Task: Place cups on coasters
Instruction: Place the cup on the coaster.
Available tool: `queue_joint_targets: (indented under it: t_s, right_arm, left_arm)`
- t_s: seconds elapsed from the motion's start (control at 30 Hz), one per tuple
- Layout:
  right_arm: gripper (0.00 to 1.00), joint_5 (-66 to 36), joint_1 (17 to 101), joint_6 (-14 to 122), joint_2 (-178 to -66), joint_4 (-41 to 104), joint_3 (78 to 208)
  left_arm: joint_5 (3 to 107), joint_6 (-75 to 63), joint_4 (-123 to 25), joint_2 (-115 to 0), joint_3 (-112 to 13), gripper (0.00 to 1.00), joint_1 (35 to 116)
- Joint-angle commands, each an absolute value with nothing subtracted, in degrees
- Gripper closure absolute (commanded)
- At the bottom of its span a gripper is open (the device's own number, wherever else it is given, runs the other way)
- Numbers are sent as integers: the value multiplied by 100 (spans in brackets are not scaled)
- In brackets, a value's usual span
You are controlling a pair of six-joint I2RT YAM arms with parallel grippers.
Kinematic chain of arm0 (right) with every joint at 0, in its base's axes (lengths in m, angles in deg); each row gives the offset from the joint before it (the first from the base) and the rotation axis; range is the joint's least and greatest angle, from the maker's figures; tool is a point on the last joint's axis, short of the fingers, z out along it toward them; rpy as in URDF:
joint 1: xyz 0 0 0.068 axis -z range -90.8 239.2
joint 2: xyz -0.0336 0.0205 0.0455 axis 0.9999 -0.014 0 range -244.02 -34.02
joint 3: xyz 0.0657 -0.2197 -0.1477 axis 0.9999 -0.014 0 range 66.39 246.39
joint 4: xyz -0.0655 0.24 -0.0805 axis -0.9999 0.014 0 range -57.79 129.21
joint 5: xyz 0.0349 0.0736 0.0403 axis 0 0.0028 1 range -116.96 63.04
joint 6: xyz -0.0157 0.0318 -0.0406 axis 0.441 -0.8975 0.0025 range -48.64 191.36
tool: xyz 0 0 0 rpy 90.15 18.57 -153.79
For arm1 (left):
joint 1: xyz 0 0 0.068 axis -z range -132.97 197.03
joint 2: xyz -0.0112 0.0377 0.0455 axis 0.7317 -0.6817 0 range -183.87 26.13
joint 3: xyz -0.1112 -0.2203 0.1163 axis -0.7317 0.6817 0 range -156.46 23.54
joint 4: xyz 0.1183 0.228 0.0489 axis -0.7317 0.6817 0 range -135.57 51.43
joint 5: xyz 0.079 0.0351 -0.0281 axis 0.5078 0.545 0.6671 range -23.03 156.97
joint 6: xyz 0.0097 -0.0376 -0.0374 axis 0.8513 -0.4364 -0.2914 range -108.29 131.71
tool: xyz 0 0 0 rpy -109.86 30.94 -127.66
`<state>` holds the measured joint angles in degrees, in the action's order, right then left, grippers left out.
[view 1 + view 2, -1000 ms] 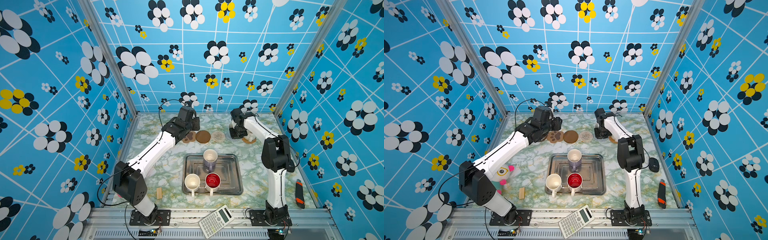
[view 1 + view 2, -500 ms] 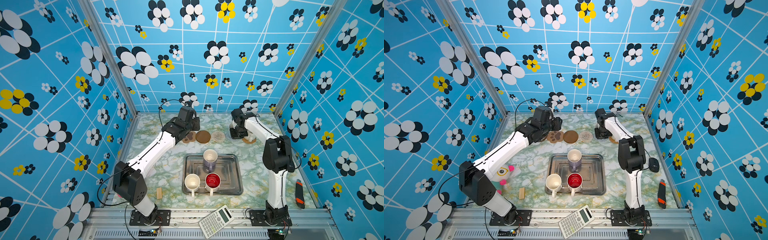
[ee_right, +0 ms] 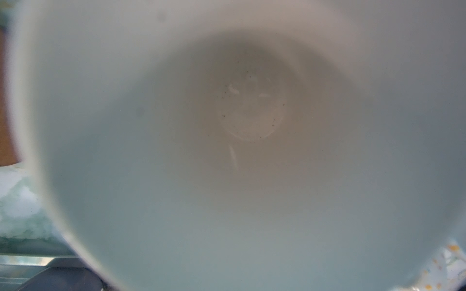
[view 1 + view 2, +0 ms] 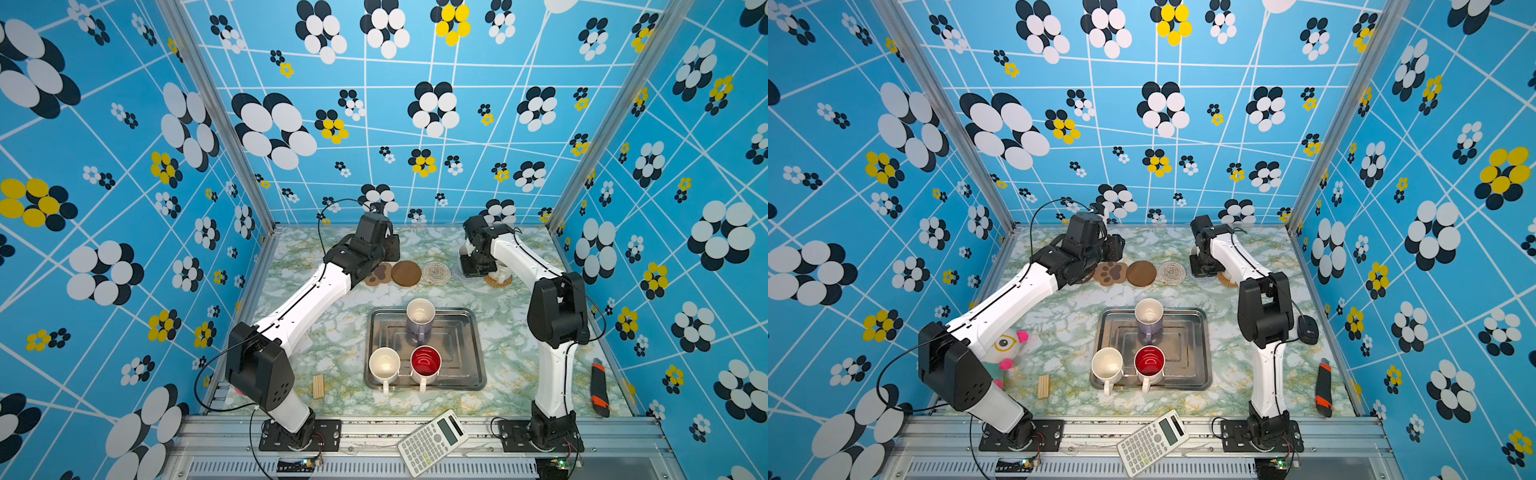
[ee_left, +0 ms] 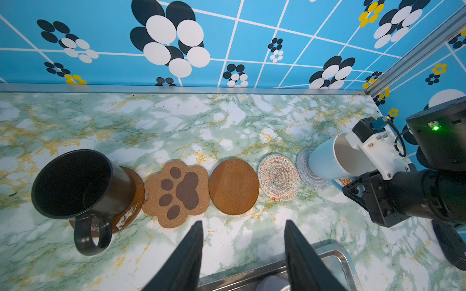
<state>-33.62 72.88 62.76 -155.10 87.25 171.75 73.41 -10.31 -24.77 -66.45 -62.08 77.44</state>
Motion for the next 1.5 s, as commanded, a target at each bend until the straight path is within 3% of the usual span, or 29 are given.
queue_joint_targets:
  t_s: [0.0, 1.47]
  right_arm:
    - [100, -3353, 7312, 6178, -15289, 8599, 17151]
    - [100, -3256, 7375, 6099, -15602, 8549, 17019]
  left_arm:
    - [7321, -1088, -2437, -6721, -6311, 47, 7779]
    - [7304, -1046, -2353, -6818, -6426, 47, 7788]
